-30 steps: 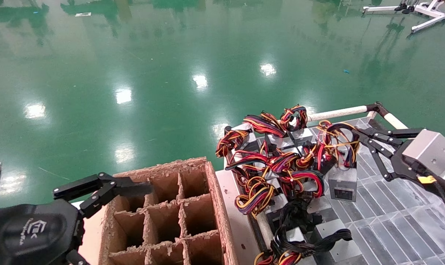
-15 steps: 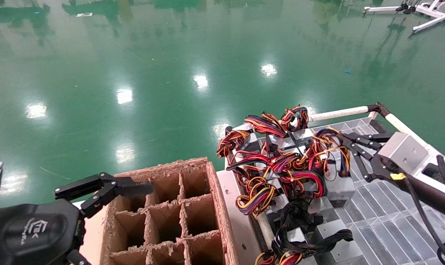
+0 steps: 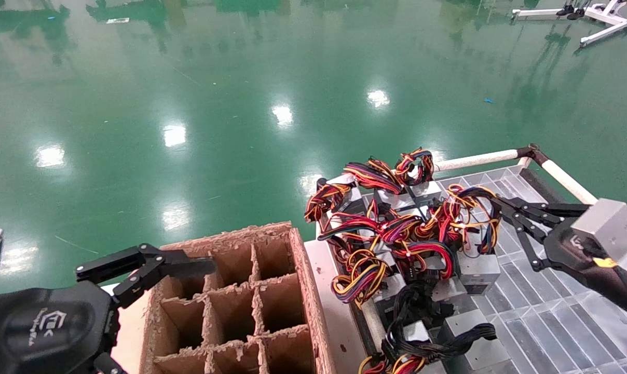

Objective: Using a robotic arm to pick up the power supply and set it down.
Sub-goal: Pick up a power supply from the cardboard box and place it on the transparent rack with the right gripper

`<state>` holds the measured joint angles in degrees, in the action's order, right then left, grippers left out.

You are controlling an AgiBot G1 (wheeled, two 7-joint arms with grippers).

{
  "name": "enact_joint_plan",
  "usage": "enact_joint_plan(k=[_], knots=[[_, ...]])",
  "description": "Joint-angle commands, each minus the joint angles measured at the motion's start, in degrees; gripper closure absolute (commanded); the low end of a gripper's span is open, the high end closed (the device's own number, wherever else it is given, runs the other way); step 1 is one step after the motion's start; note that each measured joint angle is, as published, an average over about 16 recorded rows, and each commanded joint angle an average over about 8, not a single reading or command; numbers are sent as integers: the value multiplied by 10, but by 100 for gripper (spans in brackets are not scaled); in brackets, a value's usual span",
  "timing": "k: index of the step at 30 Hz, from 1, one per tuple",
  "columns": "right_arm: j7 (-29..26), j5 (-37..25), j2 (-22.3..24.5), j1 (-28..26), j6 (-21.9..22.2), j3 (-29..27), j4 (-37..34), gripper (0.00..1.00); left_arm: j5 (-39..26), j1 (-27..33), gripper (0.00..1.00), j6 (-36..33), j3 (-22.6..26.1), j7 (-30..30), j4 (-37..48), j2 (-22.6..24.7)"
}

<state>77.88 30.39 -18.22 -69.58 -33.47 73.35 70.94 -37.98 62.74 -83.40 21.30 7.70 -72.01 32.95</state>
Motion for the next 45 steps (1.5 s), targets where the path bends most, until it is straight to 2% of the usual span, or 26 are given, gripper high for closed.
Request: enact_joint_plan(k=[1,18,25,26,33,34,45], knots=[[6,15,2,12,-13,-4,-2,100,0,0,0,0,0,0,0,0],[102,148,60,127,-87,-15,41,100,0,0,0,0,0,0,0,0],[135,192,64,156,-105,-13,43,100,0,0,0,0,0,0,0,0],[139,194,62,157,-103,-14,42,92,0,0,0,0,0,0,0,0],[146,194,40,149,-73,-15,31,5,0,0,0,0,0,0,0,0],[146,194,38,148,-70,-15,30,0,0,0,0,0,0,0,0,0],[145,193,38,146,-69,-16,31,0,0,0,0,0,0,0,0,0]])
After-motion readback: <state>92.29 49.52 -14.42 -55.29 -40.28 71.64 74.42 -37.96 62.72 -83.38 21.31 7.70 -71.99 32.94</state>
